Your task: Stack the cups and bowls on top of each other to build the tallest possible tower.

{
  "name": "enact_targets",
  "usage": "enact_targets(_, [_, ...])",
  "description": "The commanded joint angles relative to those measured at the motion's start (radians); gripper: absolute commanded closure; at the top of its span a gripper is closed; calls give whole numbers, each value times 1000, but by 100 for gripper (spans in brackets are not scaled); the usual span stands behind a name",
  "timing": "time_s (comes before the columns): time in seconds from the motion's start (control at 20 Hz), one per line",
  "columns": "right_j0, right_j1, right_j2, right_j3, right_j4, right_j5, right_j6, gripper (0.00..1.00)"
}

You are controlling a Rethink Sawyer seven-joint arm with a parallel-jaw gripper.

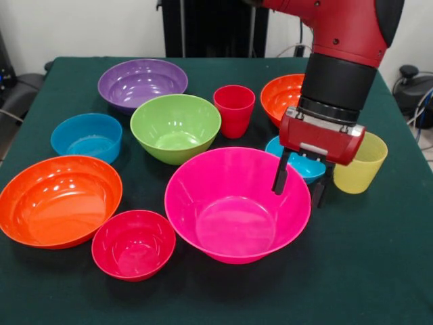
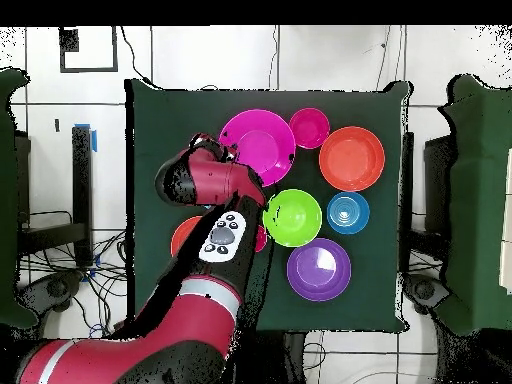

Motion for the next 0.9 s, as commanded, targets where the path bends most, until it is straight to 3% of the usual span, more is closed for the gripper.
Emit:
enact_targets(0.05, [7, 73, 63, -61, -87, 105, -23, 0])
enact_targets(0.6, [13, 99, 73, -116, -75, 125, -23, 0])
enact_targets(0.9, [-42, 19, 155, -49, -90, 122, -51, 0])
